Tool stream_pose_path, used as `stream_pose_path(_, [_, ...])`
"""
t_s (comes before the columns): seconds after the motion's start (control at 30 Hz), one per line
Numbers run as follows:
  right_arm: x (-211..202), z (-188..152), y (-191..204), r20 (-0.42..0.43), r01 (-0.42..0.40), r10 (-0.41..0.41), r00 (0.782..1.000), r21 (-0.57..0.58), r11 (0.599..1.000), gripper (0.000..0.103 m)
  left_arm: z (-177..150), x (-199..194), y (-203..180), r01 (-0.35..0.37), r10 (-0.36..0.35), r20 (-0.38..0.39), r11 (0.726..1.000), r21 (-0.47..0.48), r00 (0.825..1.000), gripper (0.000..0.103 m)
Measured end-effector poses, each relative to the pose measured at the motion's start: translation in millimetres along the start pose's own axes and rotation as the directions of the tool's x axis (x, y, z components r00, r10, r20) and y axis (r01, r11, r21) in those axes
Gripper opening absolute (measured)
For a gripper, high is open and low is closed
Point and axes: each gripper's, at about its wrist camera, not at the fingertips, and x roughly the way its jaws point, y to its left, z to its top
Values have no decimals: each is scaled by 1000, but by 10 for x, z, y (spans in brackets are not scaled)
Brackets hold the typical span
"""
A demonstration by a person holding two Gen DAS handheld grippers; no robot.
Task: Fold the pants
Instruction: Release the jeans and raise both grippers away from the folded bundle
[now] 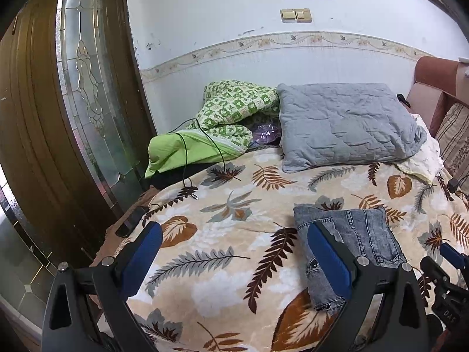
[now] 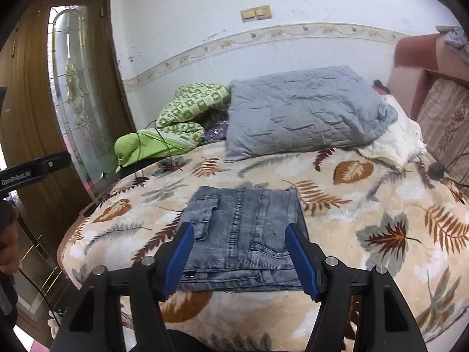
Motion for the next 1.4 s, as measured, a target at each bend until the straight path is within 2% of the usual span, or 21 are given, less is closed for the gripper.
stream_pose_path(0.4, [96, 32, -98, -20, -5, 6, 1000, 14, 1000, 68, -36, 191, -8, -12, 12, -33, 1000, 6, 999, 99])
stream_pose_path(0.93, [189, 19, -45, -49, -28, 29, 998, 15, 999, 68, -208, 427, -155, 44, -41, -126, 999, 20, 991, 99])
stream_pose_path(1.4, [262, -18, -100, -70, -39, 41, 997, 35, 999, 68, -254, 482, -317, 61, -52, -148, 997, 56, 988, 99])
